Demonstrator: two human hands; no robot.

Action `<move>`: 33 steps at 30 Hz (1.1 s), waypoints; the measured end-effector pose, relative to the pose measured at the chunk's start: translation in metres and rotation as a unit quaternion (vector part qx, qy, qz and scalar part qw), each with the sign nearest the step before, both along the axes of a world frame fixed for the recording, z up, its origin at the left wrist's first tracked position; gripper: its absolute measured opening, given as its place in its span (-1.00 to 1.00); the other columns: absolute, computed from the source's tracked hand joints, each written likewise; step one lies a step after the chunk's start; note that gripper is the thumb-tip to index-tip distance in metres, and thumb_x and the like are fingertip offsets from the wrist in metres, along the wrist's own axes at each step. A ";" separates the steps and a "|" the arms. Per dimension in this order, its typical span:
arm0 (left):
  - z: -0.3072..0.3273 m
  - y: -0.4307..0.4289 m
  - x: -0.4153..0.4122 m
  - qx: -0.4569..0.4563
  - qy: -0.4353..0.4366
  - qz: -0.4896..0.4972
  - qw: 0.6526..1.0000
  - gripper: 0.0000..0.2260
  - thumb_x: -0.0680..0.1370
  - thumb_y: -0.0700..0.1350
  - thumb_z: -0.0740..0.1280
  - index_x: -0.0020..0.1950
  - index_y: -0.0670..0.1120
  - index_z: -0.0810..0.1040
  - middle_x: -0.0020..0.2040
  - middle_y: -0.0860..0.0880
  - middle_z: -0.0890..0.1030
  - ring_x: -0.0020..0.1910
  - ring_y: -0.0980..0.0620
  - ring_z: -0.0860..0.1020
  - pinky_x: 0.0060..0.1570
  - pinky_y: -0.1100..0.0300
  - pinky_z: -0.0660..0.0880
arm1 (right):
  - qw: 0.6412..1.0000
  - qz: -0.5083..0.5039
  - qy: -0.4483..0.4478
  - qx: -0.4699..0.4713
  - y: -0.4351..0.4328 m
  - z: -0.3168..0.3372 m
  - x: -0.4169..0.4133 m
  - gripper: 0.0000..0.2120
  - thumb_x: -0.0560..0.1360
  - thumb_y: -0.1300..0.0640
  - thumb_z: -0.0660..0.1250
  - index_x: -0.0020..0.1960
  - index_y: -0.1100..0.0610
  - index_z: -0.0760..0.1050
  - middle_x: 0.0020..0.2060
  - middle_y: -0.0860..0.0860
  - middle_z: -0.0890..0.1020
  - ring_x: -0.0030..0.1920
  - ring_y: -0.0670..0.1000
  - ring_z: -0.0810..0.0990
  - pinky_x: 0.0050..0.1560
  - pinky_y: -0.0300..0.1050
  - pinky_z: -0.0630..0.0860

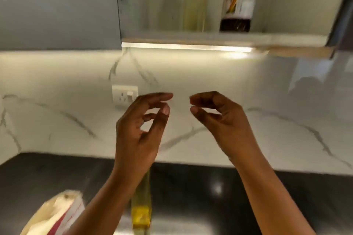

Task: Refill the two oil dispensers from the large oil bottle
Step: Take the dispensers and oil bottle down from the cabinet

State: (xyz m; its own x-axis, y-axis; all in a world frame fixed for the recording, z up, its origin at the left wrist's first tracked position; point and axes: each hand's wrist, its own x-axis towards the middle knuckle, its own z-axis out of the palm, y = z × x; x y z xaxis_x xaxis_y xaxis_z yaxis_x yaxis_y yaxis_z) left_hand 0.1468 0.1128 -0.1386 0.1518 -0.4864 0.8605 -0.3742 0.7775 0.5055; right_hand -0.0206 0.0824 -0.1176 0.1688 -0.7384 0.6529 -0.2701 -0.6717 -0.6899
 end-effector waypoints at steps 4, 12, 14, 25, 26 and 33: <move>0.115 -0.027 -0.020 -0.035 0.001 -0.022 0.999 -0.83 0.58 -0.15 0.33 0.10 0.08 0.59 0.08 0.20 0.62 0.03 0.25 0.58 -0.05 0.36 0.55 | 0.992 -0.051 -0.055 -0.106 -0.012 0.103 -0.021 -0.87 0.48 0.11 0.38 0.03 0.05 0.58 -0.09 -0.15 0.65 -0.05 -0.27 0.58 -0.12 -0.49 0.44; 0.258 -0.107 -0.038 0.056 0.023 -0.075 0.995 -0.71 0.56 -0.11 0.34 0.27 0.09 0.51 0.29 0.00 0.52 0.26 0.05 0.48 0.18 0.05 0.44 | 0.998 -0.060 -0.025 0.010 -0.096 0.227 -0.015 -0.60 0.51 0.12 0.34 0.32 0.15 0.40 0.19 0.09 0.51 0.08 0.00 0.49 0.06 -0.14 0.47; 0.276 -0.136 -0.041 0.113 0.034 -0.056 0.991 -0.64 0.58 -0.07 0.32 0.38 0.05 0.42 0.40 -0.05 0.42 0.35 -0.03 0.40 0.21 0.03 0.38 | 0.995 -0.059 0.003 0.078 -0.122 0.241 -0.007 -0.50 0.51 0.11 0.34 0.40 0.18 0.29 0.30 0.15 0.43 0.24 0.11 0.44 0.24 0.01 0.43; 0.268 -0.207 -0.029 0.374 0.107 -0.175 0.905 -0.39 0.56 0.31 0.12 0.52 0.03 0.21 0.48 -0.12 0.30 0.45 -0.19 0.28 0.35 -0.37 0.20 | 0.969 -0.006 -0.077 0.235 -0.184 0.251 0.027 -0.39 0.59 -0.15 0.10 0.51 0.14 0.07 0.48 0.17 0.19 0.45 0.20 0.20 0.40 0.17 0.21; 0.266 -0.207 -0.029 0.367 0.095 -0.167 0.910 -0.44 0.58 0.27 0.14 0.52 0.06 0.21 0.47 -0.11 0.32 0.43 -0.18 0.30 0.32 -0.35 0.24 | 0.971 -0.016 -0.070 0.228 -0.186 0.249 0.028 -0.41 0.59 -0.13 0.11 0.51 0.14 0.07 0.47 0.17 0.21 0.43 0.21 0.22 0.38 0.20 0.24; 0.259 -0.184 -0.017 0.322 0.044 -0.160 0.932 -0.57 0.60 0.08 0.25 0.46 0.14 0.28 0.37 -0.03 0.42 0.30 -0.11 0.41 0.18 -0.34 0.40 | 0.988 0.008 -0.030 0.154 -0.168 0.238 0.012 -0.43 0.53 -0.01 0.29 0.44 0.13 0.18 0.35 0.12 0.38 0.30 0.13 0.39 0.17 0.08 0.42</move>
State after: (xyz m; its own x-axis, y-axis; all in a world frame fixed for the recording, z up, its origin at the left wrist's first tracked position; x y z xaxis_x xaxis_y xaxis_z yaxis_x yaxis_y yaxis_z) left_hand 0.1303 -0.0713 0.1206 -0.0335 -0.9303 0.3652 -0.1102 0.3666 0.9238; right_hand -0.0091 -0.0852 0.1201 0.1495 -0.9009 0.4076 -0.2137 -0.4319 -0.8763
